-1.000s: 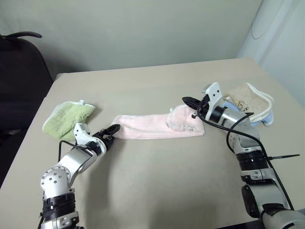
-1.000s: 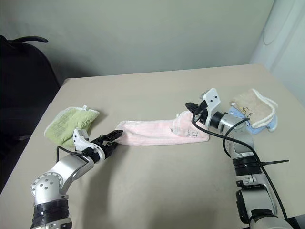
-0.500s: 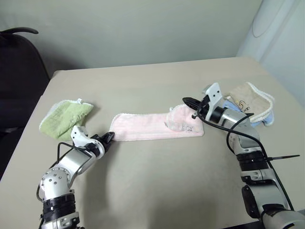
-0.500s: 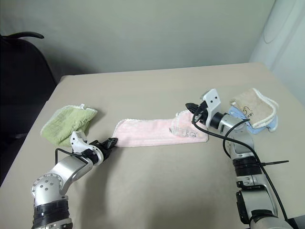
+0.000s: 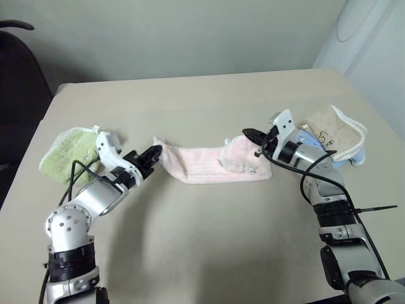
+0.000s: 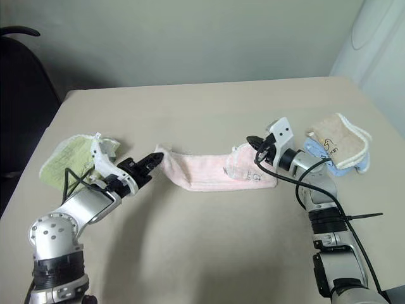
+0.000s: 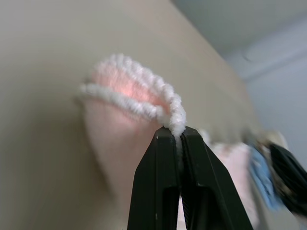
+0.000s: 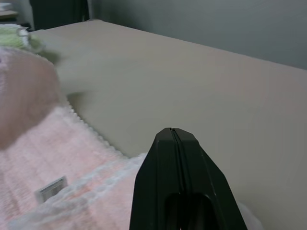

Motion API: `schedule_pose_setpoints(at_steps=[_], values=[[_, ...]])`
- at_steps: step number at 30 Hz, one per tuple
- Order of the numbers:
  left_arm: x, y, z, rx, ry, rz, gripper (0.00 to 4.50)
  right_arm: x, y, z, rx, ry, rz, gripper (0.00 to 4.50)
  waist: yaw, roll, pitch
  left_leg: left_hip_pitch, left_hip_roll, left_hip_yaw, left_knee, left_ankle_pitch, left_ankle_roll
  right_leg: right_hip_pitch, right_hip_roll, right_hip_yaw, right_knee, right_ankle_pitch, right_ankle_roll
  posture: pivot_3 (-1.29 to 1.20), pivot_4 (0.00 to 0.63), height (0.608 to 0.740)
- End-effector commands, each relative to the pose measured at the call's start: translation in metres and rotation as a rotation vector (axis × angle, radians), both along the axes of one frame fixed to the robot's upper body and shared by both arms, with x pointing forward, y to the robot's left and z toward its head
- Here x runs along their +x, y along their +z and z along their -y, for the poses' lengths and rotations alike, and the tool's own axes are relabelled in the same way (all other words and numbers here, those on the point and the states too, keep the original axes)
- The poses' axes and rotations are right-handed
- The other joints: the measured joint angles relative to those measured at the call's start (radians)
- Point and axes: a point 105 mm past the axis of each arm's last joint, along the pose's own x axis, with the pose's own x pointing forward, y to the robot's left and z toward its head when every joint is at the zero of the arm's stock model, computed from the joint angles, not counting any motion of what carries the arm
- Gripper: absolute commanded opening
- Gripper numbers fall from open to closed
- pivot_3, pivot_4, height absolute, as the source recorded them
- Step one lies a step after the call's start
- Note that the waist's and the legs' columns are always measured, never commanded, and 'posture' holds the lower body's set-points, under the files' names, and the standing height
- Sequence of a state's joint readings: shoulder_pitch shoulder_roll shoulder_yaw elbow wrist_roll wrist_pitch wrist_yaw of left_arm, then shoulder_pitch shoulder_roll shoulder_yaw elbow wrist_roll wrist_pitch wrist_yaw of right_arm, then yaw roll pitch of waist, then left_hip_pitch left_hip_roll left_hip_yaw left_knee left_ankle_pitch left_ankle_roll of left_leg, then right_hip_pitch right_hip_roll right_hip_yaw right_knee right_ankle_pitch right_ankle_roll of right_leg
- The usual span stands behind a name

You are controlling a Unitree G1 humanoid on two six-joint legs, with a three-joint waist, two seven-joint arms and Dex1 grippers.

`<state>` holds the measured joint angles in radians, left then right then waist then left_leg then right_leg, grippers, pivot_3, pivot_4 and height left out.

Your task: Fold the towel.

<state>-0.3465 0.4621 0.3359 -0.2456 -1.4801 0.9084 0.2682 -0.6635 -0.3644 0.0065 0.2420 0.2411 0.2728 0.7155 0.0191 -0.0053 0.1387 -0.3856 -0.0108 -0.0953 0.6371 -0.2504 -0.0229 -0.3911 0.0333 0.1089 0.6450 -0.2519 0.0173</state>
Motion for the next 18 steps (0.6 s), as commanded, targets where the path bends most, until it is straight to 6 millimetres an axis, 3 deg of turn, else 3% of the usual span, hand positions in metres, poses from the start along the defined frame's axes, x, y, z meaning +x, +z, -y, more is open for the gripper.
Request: schedule_pose_setpoints(at_steps=[1, 4, 10, 18], values=[[-0.004, 0.018, 0.015, 0.033, -0.067, 0.055, 0.02, 0.003, 0.021, 0.006, 0.029, -0.026, 0.076, 0.00, -0.004, 0.000, 0.000, 0.000, 0.000, 0.000, 0.000, 0.000, 0.000, 0.000, 0.000, 0.000, 0.000, 0.000, 0.000, 0.00, 0.150, 0.740], [-0.002, 0.030, 0.032, 0.088, -0.133, 0.092, 0.02, 0.005, 0.023, 0.012, 0.035, -0.058, 0.086, 0.00, -0.008, -0.001, 0.000, 0.000, 0.001, 0.000, 0.000, 0.000, 0.000, -0.001, 0.000, 0.000, 0.001, 0.001, -0.001, 0.00, 0.150, 0.740], [0.001, 0.054, 0.100, 0.207, -0.395, 0.195, 0.02, 0.024, 0.037, 0.045, 0.103, -0.247, 0.120, 0.00, -0.007, -0.001, 0.001, 0.000, 0.002, 0.000, 0.003, 0.000, 0.001, -0.001, 0.000, -0.001, 0.000, 0.007, 0.001, 0.00, 0.150, 0.740], [0.007, 0.045, 0.182, 0.407, -0.723, 0.221, 0.02, 0.033, 0.055, 0.082, 0.201, -0.426, 0.162, 0.00, -0.010, -0.001, 0.001, -0.004, 0.002, 0.000, 0.010, -0.001, 0.003, -0.002, 0.000, 0.000, 0.000, 0.010, 0.003, 0.00, 0.150, 0.740]])
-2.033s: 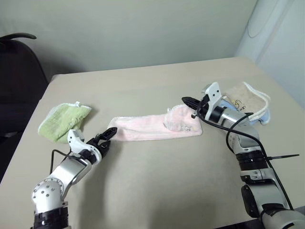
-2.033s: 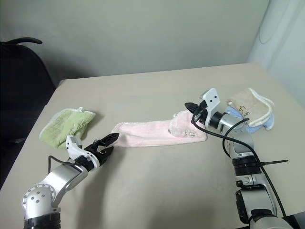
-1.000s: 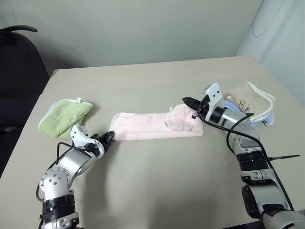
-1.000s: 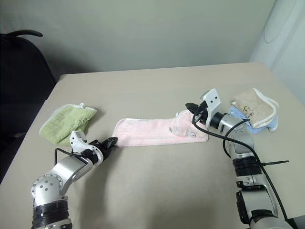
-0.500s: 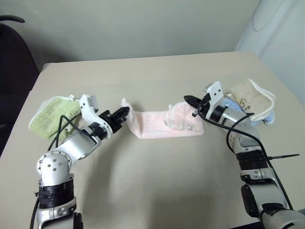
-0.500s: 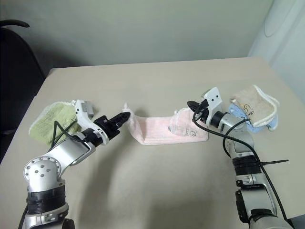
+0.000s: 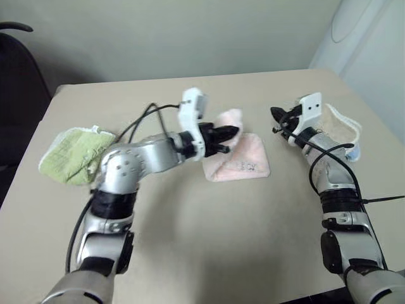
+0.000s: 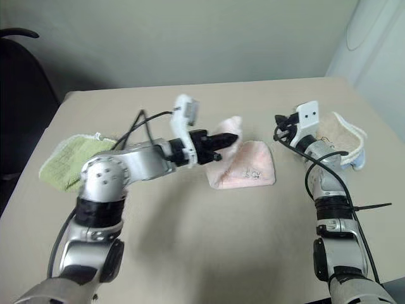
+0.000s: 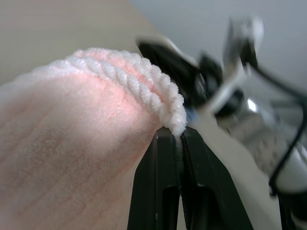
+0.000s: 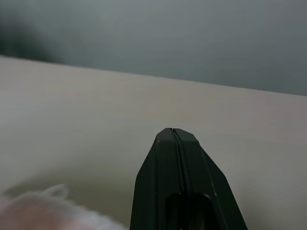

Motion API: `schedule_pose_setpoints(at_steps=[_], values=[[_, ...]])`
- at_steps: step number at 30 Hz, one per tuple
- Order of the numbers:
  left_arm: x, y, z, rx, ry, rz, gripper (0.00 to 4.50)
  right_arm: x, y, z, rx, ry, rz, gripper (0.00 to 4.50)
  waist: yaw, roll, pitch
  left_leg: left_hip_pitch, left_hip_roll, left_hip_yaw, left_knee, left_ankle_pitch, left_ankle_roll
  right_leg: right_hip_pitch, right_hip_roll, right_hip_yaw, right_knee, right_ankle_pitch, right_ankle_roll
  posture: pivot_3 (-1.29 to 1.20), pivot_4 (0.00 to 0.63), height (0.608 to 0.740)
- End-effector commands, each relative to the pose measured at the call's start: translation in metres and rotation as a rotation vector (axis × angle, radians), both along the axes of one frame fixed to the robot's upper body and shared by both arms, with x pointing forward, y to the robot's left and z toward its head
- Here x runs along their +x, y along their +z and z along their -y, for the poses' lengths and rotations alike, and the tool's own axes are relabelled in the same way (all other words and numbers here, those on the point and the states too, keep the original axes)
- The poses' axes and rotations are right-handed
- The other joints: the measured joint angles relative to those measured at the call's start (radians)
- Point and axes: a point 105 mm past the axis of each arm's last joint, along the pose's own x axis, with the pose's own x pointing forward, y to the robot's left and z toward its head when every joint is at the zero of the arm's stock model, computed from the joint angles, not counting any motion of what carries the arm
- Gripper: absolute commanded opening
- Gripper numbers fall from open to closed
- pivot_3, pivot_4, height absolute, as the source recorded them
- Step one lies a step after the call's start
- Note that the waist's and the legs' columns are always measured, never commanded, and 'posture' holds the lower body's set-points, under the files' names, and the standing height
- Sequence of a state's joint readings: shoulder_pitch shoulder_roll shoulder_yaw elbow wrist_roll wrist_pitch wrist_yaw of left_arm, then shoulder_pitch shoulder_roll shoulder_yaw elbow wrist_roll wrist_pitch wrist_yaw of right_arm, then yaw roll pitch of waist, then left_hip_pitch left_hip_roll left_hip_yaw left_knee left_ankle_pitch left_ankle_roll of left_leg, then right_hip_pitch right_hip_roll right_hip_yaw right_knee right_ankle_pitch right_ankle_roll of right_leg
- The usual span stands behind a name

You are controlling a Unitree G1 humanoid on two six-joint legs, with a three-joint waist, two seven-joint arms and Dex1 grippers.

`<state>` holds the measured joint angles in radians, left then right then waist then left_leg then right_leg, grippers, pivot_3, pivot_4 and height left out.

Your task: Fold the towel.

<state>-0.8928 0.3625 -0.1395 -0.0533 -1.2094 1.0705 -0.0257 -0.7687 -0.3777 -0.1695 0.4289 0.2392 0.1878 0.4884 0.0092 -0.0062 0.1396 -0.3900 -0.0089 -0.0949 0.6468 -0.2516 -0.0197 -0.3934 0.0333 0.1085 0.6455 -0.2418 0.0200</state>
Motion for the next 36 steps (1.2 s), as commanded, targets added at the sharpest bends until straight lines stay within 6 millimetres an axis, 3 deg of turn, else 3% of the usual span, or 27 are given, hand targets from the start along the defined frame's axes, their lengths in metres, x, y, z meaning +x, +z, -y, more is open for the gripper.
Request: schedule_pose_setpoints(at_steps=[1, 7, 13, 16, 20, 23, 26, 30, 33, 36], values=[[0.001, -0.007, 0.025, 0.100, -0.102, 0.040, 0.02, -0.002, 0.025, 0.016, 0.034, -0.073, 0.089, 0.00, 0.000, 0.000, 0.000, -0.001, 0.000, 0.000, 0.000, 0.000, 0.000, -0.001, 0.000, 0.000, 0.000, 0.000, 0.000, 0.00, 0.150, 0.740], [0.019, -0.033, 0.052, 0.221, -0.149, 0.068, 0.02, -0.012, 0.021, 0.029, 0.054, -0.127, 0.094, 0.00, 0.001, 0.000, 0.000, -0.005, 0.000, 0.001, 0.000, 0.000, 0.000, -0.005, 0.000, 0.001, -0.001, 0.000, 0.000, 0.00, 0.150, 0.740], [0.030, -0.049, 0.058, 0.234, -0.134, 0.040, 0.02, -0.022, 0.015, 0.035, 0.058, -0.151, 0.083, 0.00, 0.003, 0.000, 0.000, -0.009, 0.000, 0.001, 0.002, 0.000, 0.000, -0.008, 0.000, 0.001, 0.000, 0.000, 0.001, 0.00, 0.150, 0.740], [0.028, -0.039, 0.061, 0.103, -0.135, -0.008, 0.75, -0.023, 0.011, 0.035, 0.055, -0.151, 0.071, 0.00, 0.004, 0.000, 0.000, -0.009, 0.000, 0.001, 0.002, 0.000, 0.001, -0.008, 0.000, 0.001, 0.000, 0.000, 0.002, 0.00, 0.150, 0.740], [0.025, -0.011, 0.057, -0.126, -0.148, -0.056, 2.13, -0.022, 0.010, 0.032, 0.047, -0.135, 0.059, 0.00, 0.004, 0.000, 0.000, -0.009, 0.000, 0.001, 0.003, 0.000, 0.002, -0.008, 0.000, 0.002, 0.001, 0.001, 0.003, 0.00, 0.150, 0.740], [0.024, 0.001, 0.050, -0.200, -0.142, -0.060, 3.16, -0.022, 0.011, 0.031, 0.038, -0.119, 0.054, 0.00, 0.003, 0.000, 0.000, -0.009, 0.000, 0.002, 0.005, 0.001, 0.002, -0.008, 0.000, 0.002, 0.002, 0.002, 0.004, 0.00, 0.150, 0.740], [0.029, 0.015, 0.022, -0.211, -0.073, 0.056, 4.19, -0.025, 0.010, 0.020, 0.016, -0.033, 0.026, 0.00, 0.003, 0.000, 0.000, -0.009, 0.000, 0.002, 0.008, 0.001, 0.002, -0.007, 0.000, 0.002, 0.002, 0.002, 0.004, 0.00, 0.150, 0.740], [0.043, 0.013, -0.019, -0.133, 0.066, 0.188, 4.19, -0.034, 0.003, 0.003, -0.050, 0.104, -0.032, 0.00, -0.004, 0.000, 0.000, -0.009, 0.001, 0.003, 0.009, 0.001, 0.003, -0.007, 0.001, 0.003, 0.002, 0.002, 0.004, 0.00, 0.150, 0.740], [0.053, -0.010, -0.052, -0.015, 0.158, 0.262, 3.58, -0.044, 0.000, -0.017, -0.088, 0.227, -0.062, 0.00, -0.005, 0.001, -0.001, -0.009, 0.001, 0.002, 0.011, 0.001, 0.003, -0.006, 0.001, 0.003, 0.002, 0.002, 0.004, 0.00, 0.150, 0.740], [0.054, -0.018, -0.063, -0.022, 0.177, 0.274, 2.54, -0.050, -0.006, -0.034, -0.115, 0.314, -0.089, 0.00, -0.003, 0.001, -0.001, -0.010, 0.001, 0.002, 0.013, 0.001, 0.004, -0.006, 0.001, 0.003, 0.002, 0.002, 0.004, 0.00, 0.150, 0.740]])
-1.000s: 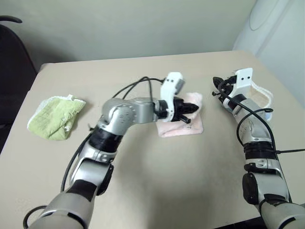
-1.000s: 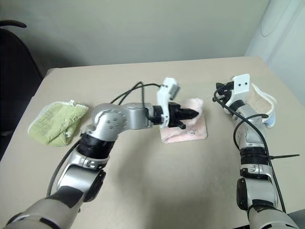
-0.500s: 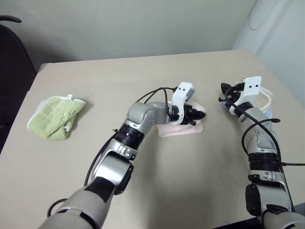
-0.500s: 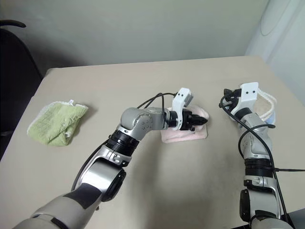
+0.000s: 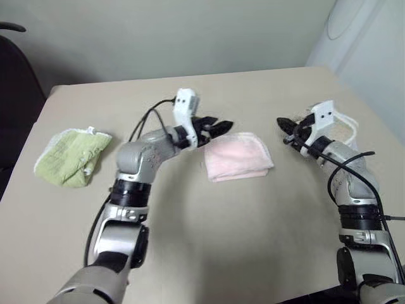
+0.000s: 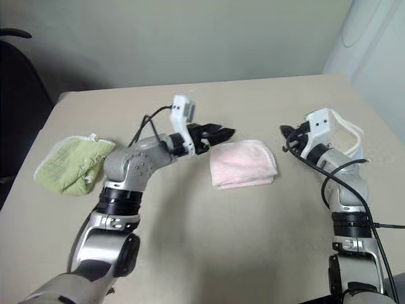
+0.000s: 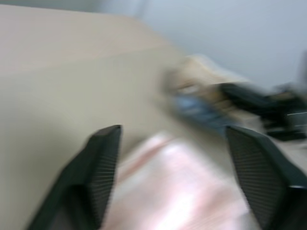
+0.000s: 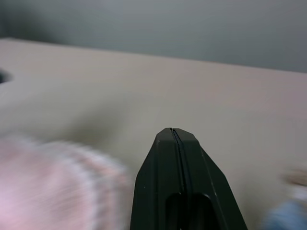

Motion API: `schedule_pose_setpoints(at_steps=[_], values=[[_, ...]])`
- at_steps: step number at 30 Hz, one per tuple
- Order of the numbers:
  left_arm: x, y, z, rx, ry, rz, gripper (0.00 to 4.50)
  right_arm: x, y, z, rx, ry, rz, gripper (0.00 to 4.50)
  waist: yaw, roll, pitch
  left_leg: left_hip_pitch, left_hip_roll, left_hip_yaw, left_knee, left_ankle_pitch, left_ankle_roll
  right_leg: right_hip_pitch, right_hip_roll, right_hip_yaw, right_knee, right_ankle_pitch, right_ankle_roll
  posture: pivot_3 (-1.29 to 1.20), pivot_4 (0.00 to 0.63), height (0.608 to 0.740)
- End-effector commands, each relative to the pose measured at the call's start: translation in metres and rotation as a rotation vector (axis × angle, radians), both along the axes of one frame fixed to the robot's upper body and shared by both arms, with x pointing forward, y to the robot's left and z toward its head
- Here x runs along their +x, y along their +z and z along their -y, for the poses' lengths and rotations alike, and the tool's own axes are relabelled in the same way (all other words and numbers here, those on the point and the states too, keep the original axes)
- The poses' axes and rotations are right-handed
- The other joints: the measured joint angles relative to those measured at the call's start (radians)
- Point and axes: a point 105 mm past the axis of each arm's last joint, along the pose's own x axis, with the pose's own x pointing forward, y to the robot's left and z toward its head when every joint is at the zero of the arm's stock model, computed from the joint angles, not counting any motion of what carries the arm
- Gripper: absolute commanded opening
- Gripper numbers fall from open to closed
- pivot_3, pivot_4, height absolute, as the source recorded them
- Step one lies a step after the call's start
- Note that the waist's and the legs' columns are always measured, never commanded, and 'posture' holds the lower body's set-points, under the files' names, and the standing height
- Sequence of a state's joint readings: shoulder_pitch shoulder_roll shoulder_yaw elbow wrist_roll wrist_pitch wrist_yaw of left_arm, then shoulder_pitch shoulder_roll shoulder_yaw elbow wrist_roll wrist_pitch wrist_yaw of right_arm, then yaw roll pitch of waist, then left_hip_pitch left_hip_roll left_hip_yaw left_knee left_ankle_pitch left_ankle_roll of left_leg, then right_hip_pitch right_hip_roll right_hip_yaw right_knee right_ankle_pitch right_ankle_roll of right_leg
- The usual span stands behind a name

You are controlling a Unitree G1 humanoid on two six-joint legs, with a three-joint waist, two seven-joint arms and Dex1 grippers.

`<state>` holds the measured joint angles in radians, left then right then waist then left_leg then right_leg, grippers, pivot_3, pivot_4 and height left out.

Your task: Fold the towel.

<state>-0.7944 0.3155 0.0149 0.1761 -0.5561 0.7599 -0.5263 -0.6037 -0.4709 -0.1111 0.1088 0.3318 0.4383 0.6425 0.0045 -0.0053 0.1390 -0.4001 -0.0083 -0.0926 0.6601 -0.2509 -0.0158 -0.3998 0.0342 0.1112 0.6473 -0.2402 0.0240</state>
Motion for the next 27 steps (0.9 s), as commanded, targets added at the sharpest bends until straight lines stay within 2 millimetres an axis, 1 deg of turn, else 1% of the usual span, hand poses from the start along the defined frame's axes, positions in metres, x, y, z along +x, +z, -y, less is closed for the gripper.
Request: schedule_pose_setpoints(at_steps=[1, 4, 6, 7, 9, 11, 12, 14, 16, 18, 20, 22, 24, 27], values=[[-0.004, 0.010, 0.004, -0.008, -0.044, 0.096, 2.19, -0.011, 0.007, -0.023, -0.023, 0.127, 0.014, 0.00, 0.006, 0.000, 0.000, -0.001, 0.000, 0.000, 0.002, 0.000, 0.000, 0.000, 0.000, -0.001, 0.000, 0.000, 0.000, 0.00, 0.150, 0.740], [-0.012, 0.007, 0.011, 0.011, -0.115, 0.141, 1.04, -0.015, -0.001, -0.036, -0.038, 0.188, -0.021, 0.00, 0.013, 0.000, 0.000, -0.004, 0.000, -0.001, 0.004, -0.002, 0.003, 0.000, 0.000, -0.001, 0.000, 0.002, 0.003, 0.00, 0.150, 0.740], [-0.019, 0.001, 0.018, 0.030, -0.174, 0.146, 0.32, -0.016, -0.011, -0.043, -0.056, 0.213, -0.049, 0.00, 0.013, 0.000, 0.000, -0.004, -0.001, -0.001, 0.006, -0.003, 0.005, 0.000, -0.001, -0.001, -0.001, 0.003, 0.005, 0.00, 0.150, 0.740], [-0.022, -0.004, 0.022, 0.051, -0.203, 0.145, 0.03, -0.016, -0.018, -0.044, -0.069, 0.213, -0.065, 0.00, 0.013, 0.000, 0.000, -0.004, -0.001, -0.001, 0.006, -0.003, 0.005, 0.001, -0.001, -0.001, -0.001, 0.004, 0.005, 0.00, 0.150, 0.740], [-0.025, -0.015, 0.029, 0.099, -0.241, 0.136, 0.03, -0.014, -0.030, -0.044, -0.091, 0.204, -0.097, 0.00, 0.013, 0.000, 0.000, -0.004, -0.001, -0.001, 0.007, -0.003, 0.006, 0.001, -0.002, -0.001, -0.002, 0.004, 0.006, 0.00, 0.150, 0.740], [-0.024, -0.038, 0.032, 0.194, -0.249, 0.114, 0.03, -0.010, -0.043, -0.042, -0.083, 0.176, -0.149, 0.00, 0.013, 0.000, 0.000, -0.004, -0.001, -0.001, 0.007, -0.003, 0.006, 0.001, -0.002, -0.001, -0.001, 0.004, 0.006, 0.00, 0.150, 0.740], [-0.024, -0.045, 0.033, 0.228, -0.248, 0.107, 0.03, -0.009, -0.046, -0.042, -0.080, 0.167, -0.165, 0.00, 0.013, 0.000, 0.000, -0.004, -0.002, -0.001, 0.007, -0.003, 0.006, 0.001, -0.002, -0.001, -0.001, 0.005, 0.006, 0.00, 0.150, 0.740], [-0.018, -0.072, 0.030, 0.339, -0.216, 0.066, 0.03, -0.007, -0.059, -0.040, -0.103, 0.147, -0.199, 0.00, 0.012, 0.000, 0.000, -0.004, -0.001, -0.001, 0.006, -0.003, 0.006, 0.001, -0.002, -0.001, -0.001, 0.005, 0.006, 0.00, 0.150, 0.740], [-0.011, -0.095, 0.026, 0.407, -0.173, 0.013, 0.03, -0.005, -0.071, -0.039, -0.104, 0.130, -0.231, 0.00, 0.010, 0.000, 0.000, -0.004, -0.001, -0.001, 0.006, -0.003, 0.006, 0.001, -0.002, -0.001, -0.001, 0.005, 0.005, 0.00, 0.150, 0.740], [-0.007, -0.104, 0.025, 0.407, -0.143, -0.011, 0.03, -0.004, -0.078, -0.037, -0.108, 0.113, -0.246, 0.00, 0.010, 0.000, -0.001, -0.004, -0.001, -0.001, 0.006, -0.004, 0.006, 0.000, -0.002, -0.001, -0.001, 0.005, 0.005, 0.00, 0.150, 0.740], [-0.007, -0.104, 0.025, 0.374, -0.138, -0.010, 0.03, -0.005, -0.081, -0.035, -0.113, 0.108, -0.247, 0.00, 0.011, 0.002, -0.002, -0.003, -0.001, -0.001, 0.006, -0.004, 0.007, 0.002, -0.002, -0.001, -0.001, 0.005, 0.006, 0.00, 0.150, 0.740], [-0.010, -0.091, 0.027, 0.280, -0.144, 0.012, 0.03, -0.007, -0.076, -0.034, -0.102, 0.111, -0.226, 0.00, 0.010, 0.001, -0.002, -0.002, -0.002, -0.001, 0.007, -0.004, 0.008, 0.003, -0.003, -0.001, -0.001, 0.006, 0.006, 0.00, 0.150, 0.740], [-0.015, -0.068, 0.025, 0.142, -0.150, 0.032, 0.03, -0.011, -0.066, -0.032, -0.092, 0.123, -0.183, 0.00, 0.009, 0.002, -0.002, -0.002, -0.002, -0.001, 0.007, -0.005, 0.009, 0.004, -0.003, -0.001, -0.002, 0.007, 0.006, 0.00, 0.150, 0.740], [-0.020, -0.035, 0.009, -0.052, -0.113, 0.035, 0.03, -0.019, -0.044, -0.027, -0.064, 0.147, -0.121, 0.00, 0.009, 0.002, -0.002, -0.003, -0.002, -0.001, 0.007, -0.005, 0.008, 0.003, -0.003, -0.001, -0.002, 0.007, 0.006, 0.00, 0.150, 0.740]])
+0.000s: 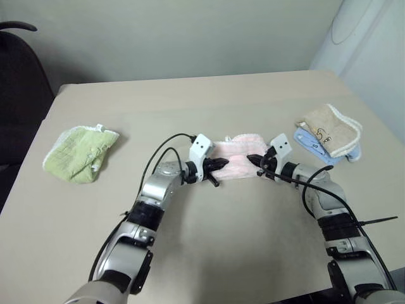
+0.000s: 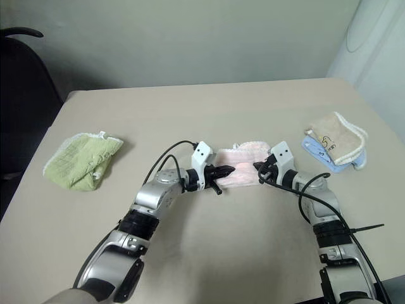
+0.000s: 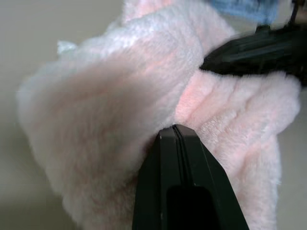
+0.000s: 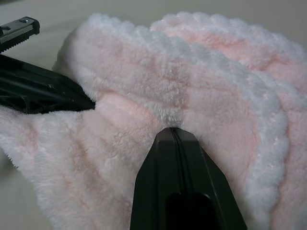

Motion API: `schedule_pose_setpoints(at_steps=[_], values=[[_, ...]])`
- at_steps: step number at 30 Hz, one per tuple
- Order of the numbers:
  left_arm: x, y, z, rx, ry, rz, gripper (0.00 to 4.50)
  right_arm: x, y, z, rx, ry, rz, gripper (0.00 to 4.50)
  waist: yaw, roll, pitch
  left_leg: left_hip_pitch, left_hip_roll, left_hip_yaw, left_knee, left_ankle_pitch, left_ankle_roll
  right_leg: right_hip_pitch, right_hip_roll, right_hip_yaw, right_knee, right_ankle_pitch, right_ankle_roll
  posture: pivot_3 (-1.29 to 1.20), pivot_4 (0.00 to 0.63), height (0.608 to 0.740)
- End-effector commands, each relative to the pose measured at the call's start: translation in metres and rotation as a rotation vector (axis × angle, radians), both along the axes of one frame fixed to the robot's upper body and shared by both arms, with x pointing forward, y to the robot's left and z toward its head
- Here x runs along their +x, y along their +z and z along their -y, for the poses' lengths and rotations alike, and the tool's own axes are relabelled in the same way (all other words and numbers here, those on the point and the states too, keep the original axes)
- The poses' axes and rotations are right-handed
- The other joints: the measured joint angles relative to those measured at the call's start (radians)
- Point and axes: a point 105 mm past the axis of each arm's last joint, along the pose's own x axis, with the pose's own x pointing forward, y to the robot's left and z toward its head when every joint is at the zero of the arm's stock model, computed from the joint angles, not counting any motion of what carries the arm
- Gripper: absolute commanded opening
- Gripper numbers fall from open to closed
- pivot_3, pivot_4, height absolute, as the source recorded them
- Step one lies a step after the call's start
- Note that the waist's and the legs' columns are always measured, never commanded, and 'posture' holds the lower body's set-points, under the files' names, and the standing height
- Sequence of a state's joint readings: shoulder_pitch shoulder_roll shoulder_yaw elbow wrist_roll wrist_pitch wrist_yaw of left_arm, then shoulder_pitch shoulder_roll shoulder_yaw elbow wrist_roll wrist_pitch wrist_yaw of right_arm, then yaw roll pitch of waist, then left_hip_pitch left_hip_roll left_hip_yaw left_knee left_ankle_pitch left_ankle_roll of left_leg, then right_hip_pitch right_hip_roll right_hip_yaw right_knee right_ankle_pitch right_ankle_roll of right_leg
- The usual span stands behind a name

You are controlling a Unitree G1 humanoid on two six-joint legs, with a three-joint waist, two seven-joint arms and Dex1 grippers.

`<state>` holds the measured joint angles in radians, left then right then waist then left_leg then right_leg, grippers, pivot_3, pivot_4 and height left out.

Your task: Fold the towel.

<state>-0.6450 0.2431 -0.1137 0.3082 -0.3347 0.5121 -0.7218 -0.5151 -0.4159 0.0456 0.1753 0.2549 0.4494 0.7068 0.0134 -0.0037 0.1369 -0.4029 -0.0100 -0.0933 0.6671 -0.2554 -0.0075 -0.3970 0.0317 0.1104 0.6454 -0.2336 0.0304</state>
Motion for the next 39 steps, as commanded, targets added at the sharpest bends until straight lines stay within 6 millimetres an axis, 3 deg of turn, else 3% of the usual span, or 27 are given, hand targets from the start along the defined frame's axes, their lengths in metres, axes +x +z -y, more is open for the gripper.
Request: schedule_pose_setpoints(at_steps=[1, 5, 10, 14, 24, 32, 39], values=[[-0.006, 0.054, -0.019, -0.237, 0.031, 0.043, 0.03, -0.009, 0.040, 0.009, 0.048, 0.028, 0.120, 0.00, 0.000, 0.000, 0.000, -0.001, 0.000, 0.000, 0.000, 0.000, 0.000, -0.001, 0.000, 0.000, 0.000, 0.000, 0.000, 0.00, 0.150, 0.740], [-0.010, 0.072, -0.054, -0.357, 0.124, 0.004, 0.03, -0.016, 0.054, 0.020, 0.062, 0.036, 0.144, 0.00, -0.001, 0.000, 0.000, -0.001, 0.000, 0.001, 0.000, 0.000, -0.001, -0.001, 0.000, 0.000, -0.001, 0.000, 0.000, 0.00, 0.150, 0.740], [-0.012, 0.052, -0.075, -0.345, 0.202, -0.148, 0.03, -0.013, 0.058, 0.031, 0.054, 0.007, 0.146, 0.00, -0.001, 0.000, 0.000, 0.002, 0.000, 0.001, 0.000, 0.001, -0.001, 0.001, 0.000, 0.001, 0.000, 0.000, 0.000, 0.00, 0.150, 0.740], [-0.012, 0.032, -0.076, -0.332, 0.225, -0.293, 0.93, -0.008, 0.060, 0.031, 0.051, -0.005, 0.154, 0.00, 0.000, 0.000, 0.000, 0.002, 0.000, 0.001, 0.001, 0.001, 0.000, 0.001, 0.000, 0.001, 0.000, 0.000, 0.001, 0.00, 0.150, 0.740], [-0.006, 0.015, -0.041, -0.362, 0.149, -0.443, 4.32, -0.006, 0.060, 0.028, 0.062, -0.012, 0.162, 0.00, 0.000, 0.000, 0.000, 0.002, 0.000, 0.001, 0.001, 0.001, -0.001, 0.001, 0.000, 0.001, 0.000, 0.000, 0.001, 0.00, 0.150, 0.740], [0.000, -0.002, 0.007, -0.320, 0.067, -0.521, 4.46, -0.007, 0.062, 0.031, 0.068, -0.030, 0.172, 0.00, 0.007, 0.000, 0.000, 0.002, -0.001, 0.001, 0.001, 0.001, 0.000, 0.001, 0.000, 0.001, 0.000, 0.000, 0.001, 0.00, 0.150, 0.740], [0.005, -0.004, 0.035, -0.300, 0.013, -0.536, 4.46, -0.009, 0.062, 0.030, 0.072, -0.037, 0.178, 0.00, 0.029, 0.000, 0.000, 0.002, -0.005, 0.000, 0.003, 0.003, 0.004, 0.004, -0.003, 0.001, -0.001, 0.002, 0.005, 0.00, 0.150, 0.740]])
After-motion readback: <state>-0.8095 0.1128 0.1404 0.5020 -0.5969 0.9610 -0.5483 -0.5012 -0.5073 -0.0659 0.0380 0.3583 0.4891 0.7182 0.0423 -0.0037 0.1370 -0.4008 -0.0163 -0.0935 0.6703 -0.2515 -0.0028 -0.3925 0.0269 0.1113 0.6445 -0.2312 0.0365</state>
